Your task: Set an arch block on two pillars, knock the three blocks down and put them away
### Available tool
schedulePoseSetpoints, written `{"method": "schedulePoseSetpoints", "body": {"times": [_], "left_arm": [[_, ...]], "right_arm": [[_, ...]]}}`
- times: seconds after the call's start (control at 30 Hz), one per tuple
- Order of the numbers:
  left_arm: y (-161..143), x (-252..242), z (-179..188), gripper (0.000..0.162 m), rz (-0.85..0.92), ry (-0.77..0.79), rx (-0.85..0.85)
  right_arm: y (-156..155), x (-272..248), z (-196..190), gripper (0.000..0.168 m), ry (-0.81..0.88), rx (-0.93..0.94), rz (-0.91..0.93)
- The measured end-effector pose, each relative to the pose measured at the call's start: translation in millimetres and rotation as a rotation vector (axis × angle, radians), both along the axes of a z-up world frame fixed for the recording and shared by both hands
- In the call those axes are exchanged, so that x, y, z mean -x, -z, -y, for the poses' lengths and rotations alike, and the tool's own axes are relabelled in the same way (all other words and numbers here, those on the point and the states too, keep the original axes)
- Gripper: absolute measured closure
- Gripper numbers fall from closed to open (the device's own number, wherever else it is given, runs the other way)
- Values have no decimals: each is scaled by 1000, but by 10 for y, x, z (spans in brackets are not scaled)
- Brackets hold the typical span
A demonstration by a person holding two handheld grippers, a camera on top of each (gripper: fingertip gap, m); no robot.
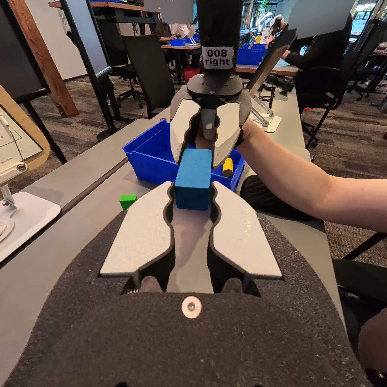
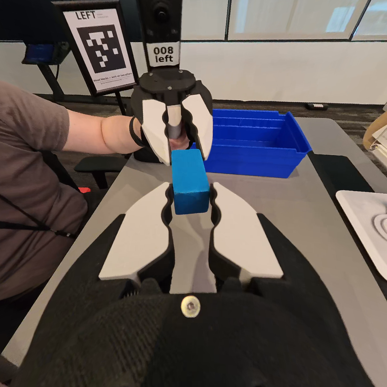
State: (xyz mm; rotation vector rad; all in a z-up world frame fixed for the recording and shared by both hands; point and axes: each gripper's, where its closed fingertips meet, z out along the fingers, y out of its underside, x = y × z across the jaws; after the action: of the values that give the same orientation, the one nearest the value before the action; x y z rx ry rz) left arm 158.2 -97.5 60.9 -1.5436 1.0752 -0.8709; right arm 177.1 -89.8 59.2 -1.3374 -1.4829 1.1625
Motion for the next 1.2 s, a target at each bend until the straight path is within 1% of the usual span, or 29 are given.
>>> {"method": "schedulePoseSetpoints", "body": {"times": [0.17,0.27,0.37,0.43,0.5,0.57,0.67,0.8,1.1,1.2], "left_arm": [[43,-22,-84,131,-27,-38,-18],[78,-28,-172,131,-49,-54,-26],[234,-52,-355,131,-142,-102,-52],[360,-78,-518,131,-198,-140,-70],[476,-105,-683,131,-221,-157,-52],[593,-115,-857,131,-232,-167,-11],[739,-133,-1036,131,-237,-172,45],[876,-133,-1153,131,-285,-184,53],[1042,-99,-1271,131,-326,-203,84],[1055,-100,-1269,131,-318,-197,101]], "right_arm": [[81,-68,-105,134,48,-41,64],[111,-78,-184,135,35,-56,98],[230,-106,-363,135,-18,-97,205],[371,-130,-534,135,-71,-149,294],[512,-161,-707,135,-109,-168,361],[625,-180,-880,135,-114,-145,396],[748,-203,-1079,135,-108,-140,419],[893,-213,-1214,135,-124,-124,439],[1045,-178,-1348,135,-143,-126,466],[1074,-175,-1348,135,-152,-90,462]]}}
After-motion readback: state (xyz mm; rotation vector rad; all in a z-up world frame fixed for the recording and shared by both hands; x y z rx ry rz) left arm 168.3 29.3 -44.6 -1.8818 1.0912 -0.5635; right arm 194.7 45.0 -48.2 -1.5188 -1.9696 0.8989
